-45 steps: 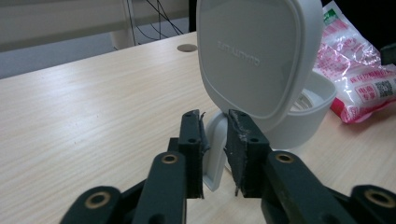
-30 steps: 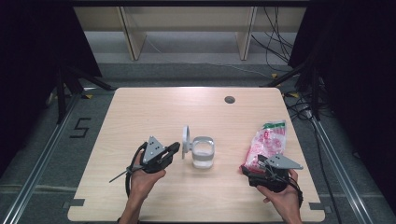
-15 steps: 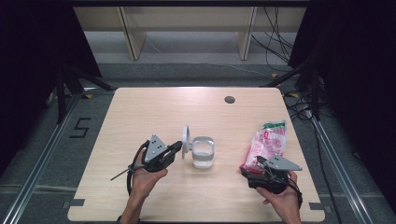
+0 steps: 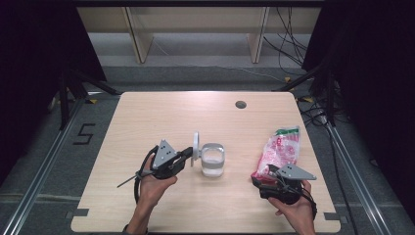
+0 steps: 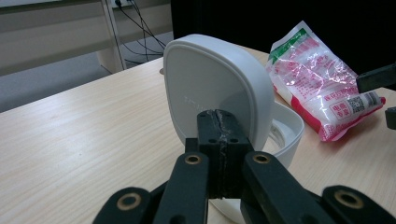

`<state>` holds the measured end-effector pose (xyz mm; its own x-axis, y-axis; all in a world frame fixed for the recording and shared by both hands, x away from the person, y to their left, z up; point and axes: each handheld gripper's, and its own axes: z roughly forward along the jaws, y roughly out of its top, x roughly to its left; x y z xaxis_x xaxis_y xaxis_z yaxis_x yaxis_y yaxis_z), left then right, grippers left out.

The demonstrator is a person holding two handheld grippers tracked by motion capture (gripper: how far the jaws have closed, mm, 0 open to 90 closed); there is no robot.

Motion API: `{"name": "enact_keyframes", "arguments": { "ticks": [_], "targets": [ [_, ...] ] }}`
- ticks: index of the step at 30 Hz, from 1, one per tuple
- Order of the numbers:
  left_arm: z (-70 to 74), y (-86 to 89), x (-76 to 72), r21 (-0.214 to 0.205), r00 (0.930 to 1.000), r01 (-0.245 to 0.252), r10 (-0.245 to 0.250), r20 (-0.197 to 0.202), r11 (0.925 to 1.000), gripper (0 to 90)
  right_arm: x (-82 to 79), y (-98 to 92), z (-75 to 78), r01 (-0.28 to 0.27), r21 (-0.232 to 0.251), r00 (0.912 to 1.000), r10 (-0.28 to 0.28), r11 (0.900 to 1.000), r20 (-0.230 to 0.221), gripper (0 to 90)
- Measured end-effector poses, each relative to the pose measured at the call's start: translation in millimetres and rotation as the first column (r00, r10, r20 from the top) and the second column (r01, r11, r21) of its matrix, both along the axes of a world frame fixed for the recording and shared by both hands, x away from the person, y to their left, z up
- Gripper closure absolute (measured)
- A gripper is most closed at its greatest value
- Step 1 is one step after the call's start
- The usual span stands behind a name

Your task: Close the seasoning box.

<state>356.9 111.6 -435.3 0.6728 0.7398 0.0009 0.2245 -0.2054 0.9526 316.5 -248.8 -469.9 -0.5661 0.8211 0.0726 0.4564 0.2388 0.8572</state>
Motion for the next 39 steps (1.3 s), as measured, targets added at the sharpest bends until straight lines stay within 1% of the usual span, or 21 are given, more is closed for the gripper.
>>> {"name": "enact_keyframes", "arguments": {
  "ticks": [3, 4, 5, 7, 8, 9, 11, 20, 21, 22, 23, 24, 25, 26, 27, 28, 30, 35, 36, 38, 39],
  "targets": [
    [0.5, -1.1, -0.2, -0.004, 1.0000, -0.001, 0.001, -0.003, 1.0000, 88.9, -0.9, 0.7, -0.1, 0.003, 0.003, 1.0000, -0.003, 1.0000, -0.008, 23.3],
    [0.6, -1.1, -0.1, -0.004, 1.0000, -0.002, 0.002, -0.003, 1.0000, 88.9, -0.7, 0.3, -0.1, 0.001, 0.000, 1.0000, -0.001, 1.0000, -0.003, 23.3],
    [1.1, -0.8, 0.4, 0.003, 1.0000, 0.001, -0.001, 0.003, 1.0000, 88.9, 0.9, -1.4, 0.0, -0.012, -0.019, 0.9997, 0.012, 0.9998, 0.019, 23.3],
    [1.6, -1.2, 0.3, 0.001, 1.0000, 0.001, -0.001, 0.008, 1.0000, 88.9, 0.7, -2.2, 0.5, -0.011, -0.029, 0.9996, 0.012, 0.9995, 0.025, 23.4],
    [1.9, -1.5, 0.5, -0.002, 0.9999, 0.005, -0.005, 0.012, 1.0000, 88.9, -1.4, -0.7, 0.8, 0.000, -0.010, 1.0000, 0.000, 0.9999, -0.005, 23.4],
    [2.1, -1.9, 0.6, -0.007, 0.9999, 0.008, -0.008, 0.014, 0.9999, 88.9, -2.0, -0.2, 0.8, 0.004, -0.004, 0.9999, -0.004, 1.0000, -0.014, 23.4],
    [3.5, -2.2, 0.0, 0.001, 0.9999, 0.001, -0.001, 0.012, 1.0000, 88.9, 0.2, -2.2, 0.4, -0.012, -0.029, 0.9997, 0.012, 0.9995, 0.022, 23.4],
    [5.2, -6.8, -0.4, -0.002, 0.9998, 0.006, -0.006, 0.017, 1.0000, 88.9, -0.6, -1.2, -0.3, -0.013, -0.022, 0.9998, 0.014, 0.9997, 0.017, 23.6],
    [5.0, -6.8, 0.8, 0.001, 0.9995, 0.018, -0.018, 0.025, 0.9998, 88.8, -0.3, -1.0, -1.0, -0.009, -0.022, 0.9998, 0.009, 0.9997, 0.015, 23.6],
    [5.4, -6.7, 0.7, 0.011, 0.9996, 0.016, -0.016, 0.023, 0.9998, 88.9, -1.5, -0.1, -0.9, -0.005, 0.000, 1.0000, 0.005, 1.0000, -0.004, 23.6],
    [5.1, -7.6, 0.8, 0.005, 0.9996, 0.014, -0.015, 0.023, 0.9999, 88.9, -2.5, 0.8, -0.9, -0.001, 0.004, 0.9999, 0.001, 1.0000, -0.012, 23.6],
    [4.9, -8.7, 0.4, -0.002, 0.9997, 0.015, -0.015, 0.017, 0.9999, 88.9, -1.0, -0.5, -0.9, -0.013, -0.006, 0.9999, 0.013, 0.9999, -0.001, 23.6],
    [5.3, -8.8, 0.4, 0.011, 0.9996, 0.018, -0.018, 0.020, 0.9998, 88.8, -1.1, -0.4, -0.9, -0.013, -0.006, 0.9999, 0.013, 0.9999, -0.001, 23.6],
    [4.9, -10.5, -0.1, -0.001, 0.9996, 0.019, -0.019, 0.018, 0.9998, 88.9, -0.3, -0.7, -1.7, -0.010, -0.020, 0.9999, 0.010, 0.9998, 0.012, 23.6],
    [4.9, -11.3, 0.3, 0.002, 0.9994, 0.025, -0.025, 0.026, 0.9997, 88.8, -0.2, -0.2, -1.8, 0.000, -0.021, 1.0000, 0.000, 0.9998, 0.010, 23.6],
    [4.6, -12.7, 0.4, -0.010, 0.9993, 0.031, -0.031, 0.023, 0.9995, 88.6, -0.8, -0.5, -1.4, -0.013, -0.010, 0.9999, 0.013, 0.9999, 0.004, 23.6],
    [5.6, -14.1, 0.3, -0.001, 0.9993, 0.028, -0.028, 0.024, 0.9996, 88.5, -1.8, 0.0, -1.5, -0.007, -0.004, 1.0000, 0.007, 1.0000, -0.004, 23.6],
    [5.9, -17.4, 0.0, -0.002, 0.9989, 0.039, -0.039, 0.026, 0.9992, 87.6, -1.2, -1.1, -1.7, -0.015, -0.010, 0.9999, 0.015, 0.9998, 0.004, 23.7],
    [6.0, -18.6, -0.8, -0.008, 0.9990, 0.041, -0.041, 0.020, 0.9991, 87.9, -2.9, 0.4, -1.5, -0.004, 0.000, 0.9999, 0.004, 1.0000, -0.011, 23.9],
    [6.2, -19.0, -0.6, -0.003, 0.9986, 0.048, -0.048, 0.023, 0.9989, 87.5, -2.1, -0.1, -1.7, -0.010, -0.003, 0.9999, 0.010, 0.9999, -0.005, 23.9],
    [5.5, -19.7, -0.2, -0.011, 0.9983, 0.055, -0.054, 0.022, 0.9984, 86.7, -1.9, -0.5, -1.6, -0.009, -0.020, 1.0000, 0.009, 0.9998, -0.002, 24.0]
  ]
}}
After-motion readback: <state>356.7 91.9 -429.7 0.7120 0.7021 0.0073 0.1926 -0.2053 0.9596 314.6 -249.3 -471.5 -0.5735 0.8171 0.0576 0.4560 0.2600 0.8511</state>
